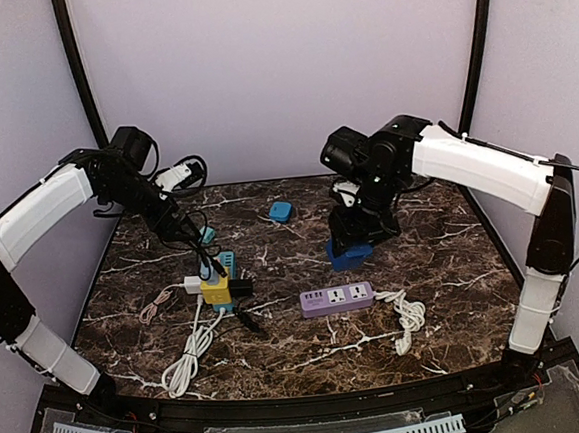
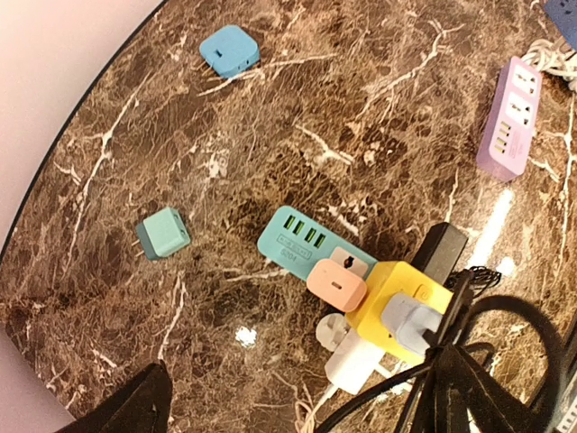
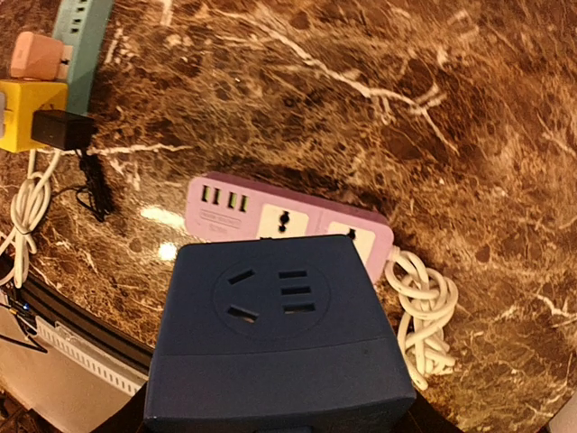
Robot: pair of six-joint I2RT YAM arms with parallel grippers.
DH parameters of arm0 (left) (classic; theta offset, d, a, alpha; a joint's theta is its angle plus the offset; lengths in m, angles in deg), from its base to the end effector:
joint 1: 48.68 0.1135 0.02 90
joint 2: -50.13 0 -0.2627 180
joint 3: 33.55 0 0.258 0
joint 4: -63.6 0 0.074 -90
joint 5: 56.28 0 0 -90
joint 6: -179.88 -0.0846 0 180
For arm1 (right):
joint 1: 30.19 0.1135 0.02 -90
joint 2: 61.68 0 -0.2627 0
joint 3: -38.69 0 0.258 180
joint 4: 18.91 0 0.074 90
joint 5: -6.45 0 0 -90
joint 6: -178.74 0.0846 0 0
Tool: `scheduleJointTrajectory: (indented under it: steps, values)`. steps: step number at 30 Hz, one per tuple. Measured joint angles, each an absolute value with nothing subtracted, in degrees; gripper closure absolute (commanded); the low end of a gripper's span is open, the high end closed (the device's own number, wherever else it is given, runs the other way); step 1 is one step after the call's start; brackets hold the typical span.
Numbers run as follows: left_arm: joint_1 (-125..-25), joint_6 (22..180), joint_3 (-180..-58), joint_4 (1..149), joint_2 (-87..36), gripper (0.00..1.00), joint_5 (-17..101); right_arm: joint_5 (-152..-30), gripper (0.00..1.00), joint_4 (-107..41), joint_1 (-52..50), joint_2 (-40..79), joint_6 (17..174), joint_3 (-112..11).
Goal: Insert the plug
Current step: Pick up the plug from the center of the board.
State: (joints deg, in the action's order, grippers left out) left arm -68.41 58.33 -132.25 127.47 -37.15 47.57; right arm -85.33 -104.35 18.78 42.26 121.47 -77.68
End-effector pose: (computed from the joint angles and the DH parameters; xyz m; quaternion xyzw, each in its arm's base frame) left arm 0.3279 -0.1391 0.3032 0.4417 0.8305 -0.0806 0.3296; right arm 0.2485 0.2896 0.2724 -0.1420 0.9787 0.1082 0.1017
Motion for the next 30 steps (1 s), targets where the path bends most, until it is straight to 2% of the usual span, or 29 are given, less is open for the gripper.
scheduleJointTrajectory:
  steps: [9, 18, 30]
  values:
    - [-68.17, 57.5, -127.29, 123.07, -35.78, 0.1, 41.67, -91.64, 1.0, -108.02, 12.97, 49.43, 122.71, -76.47]
    - [-68.17, 57.11, -127.2, 122.96, -35.62, 0.1, 38.85, -92.72, 1.0, -108.7, 11.75, 52.03, 121.77, -76.15]
    - [-68.08, 57.08, -137.63, 129.59, -35.51, 0.1, 50.32, -91.27, 1.0, -108.96, 11.75, 53.26, 121.75, -73.48]
